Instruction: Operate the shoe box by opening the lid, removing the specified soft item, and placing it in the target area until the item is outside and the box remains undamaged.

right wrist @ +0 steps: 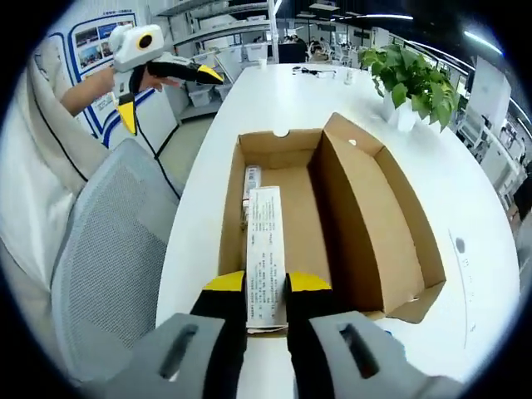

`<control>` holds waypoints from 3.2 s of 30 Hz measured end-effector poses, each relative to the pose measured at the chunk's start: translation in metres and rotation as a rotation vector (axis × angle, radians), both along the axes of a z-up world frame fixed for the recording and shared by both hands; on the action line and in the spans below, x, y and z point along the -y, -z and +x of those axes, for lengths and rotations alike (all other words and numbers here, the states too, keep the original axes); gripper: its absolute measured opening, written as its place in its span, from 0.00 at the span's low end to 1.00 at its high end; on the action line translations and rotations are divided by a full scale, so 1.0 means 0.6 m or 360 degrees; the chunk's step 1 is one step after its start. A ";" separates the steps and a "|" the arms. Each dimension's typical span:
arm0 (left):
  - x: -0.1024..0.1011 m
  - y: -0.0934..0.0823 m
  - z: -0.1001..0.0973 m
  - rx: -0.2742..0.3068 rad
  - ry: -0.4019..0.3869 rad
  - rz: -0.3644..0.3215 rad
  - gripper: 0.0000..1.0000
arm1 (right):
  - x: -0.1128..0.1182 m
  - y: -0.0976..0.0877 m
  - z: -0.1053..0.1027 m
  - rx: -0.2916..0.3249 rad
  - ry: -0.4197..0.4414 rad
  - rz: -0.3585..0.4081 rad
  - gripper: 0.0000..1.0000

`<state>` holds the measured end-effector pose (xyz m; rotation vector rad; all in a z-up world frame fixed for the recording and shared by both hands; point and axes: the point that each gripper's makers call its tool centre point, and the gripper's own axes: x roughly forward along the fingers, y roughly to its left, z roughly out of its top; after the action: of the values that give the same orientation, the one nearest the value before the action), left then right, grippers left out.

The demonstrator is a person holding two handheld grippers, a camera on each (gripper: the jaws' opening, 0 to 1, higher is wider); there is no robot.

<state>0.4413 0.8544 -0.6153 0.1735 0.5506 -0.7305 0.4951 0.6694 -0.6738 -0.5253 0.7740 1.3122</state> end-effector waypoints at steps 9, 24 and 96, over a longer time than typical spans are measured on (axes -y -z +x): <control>0.004 0.004 -0.004 -0.0011 0.0012 0.0004 1.00 | 0.020 -0.038 0.001 0.0049 -0.0019 0.0003 0.14; 0.026 0.011 -0.005 -0.0023 0.0066 0.0003 1.00 | 0.098 -0.086 0.014 0.0094 0.0020 -0.0018 0.14; 0.040 0.039 0.025 -0.0131 0.0032 0.0092 1.00 | 0.523 0.036 0.153 0.0134 0.0266 -0.0506 0.15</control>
<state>0.4562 0.8302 -0.6390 0.2040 0.6495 -0.7443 0.5868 0.3559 -0.6951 -0.7473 0.9421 1.0111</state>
